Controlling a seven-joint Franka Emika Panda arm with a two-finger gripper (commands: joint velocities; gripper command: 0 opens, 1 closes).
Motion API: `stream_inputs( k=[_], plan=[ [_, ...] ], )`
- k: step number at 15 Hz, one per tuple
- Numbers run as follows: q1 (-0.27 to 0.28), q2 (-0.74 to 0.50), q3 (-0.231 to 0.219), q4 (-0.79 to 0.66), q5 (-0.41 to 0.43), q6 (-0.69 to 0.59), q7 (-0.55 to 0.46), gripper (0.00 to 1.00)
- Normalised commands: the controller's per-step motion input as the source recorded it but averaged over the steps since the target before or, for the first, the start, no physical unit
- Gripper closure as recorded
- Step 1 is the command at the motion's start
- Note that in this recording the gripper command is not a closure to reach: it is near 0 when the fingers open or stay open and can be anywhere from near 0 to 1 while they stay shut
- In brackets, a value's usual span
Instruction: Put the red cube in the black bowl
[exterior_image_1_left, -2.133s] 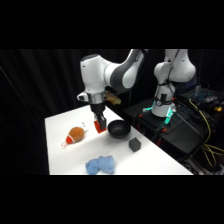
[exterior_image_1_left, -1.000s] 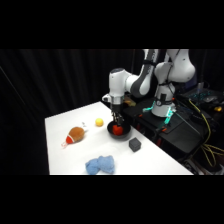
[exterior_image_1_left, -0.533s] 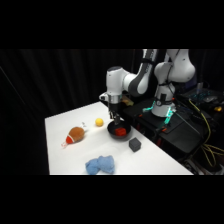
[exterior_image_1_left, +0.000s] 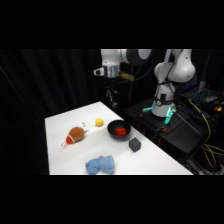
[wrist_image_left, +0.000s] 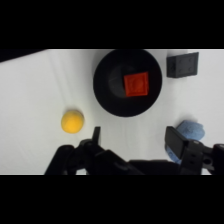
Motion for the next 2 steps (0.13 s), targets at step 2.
stream_inputs(
  k=[2],
  plan=[
    [-0.049,-0.32,0.006,0.25,0.106,-0.53,-0.10,0.00]
  ],
)
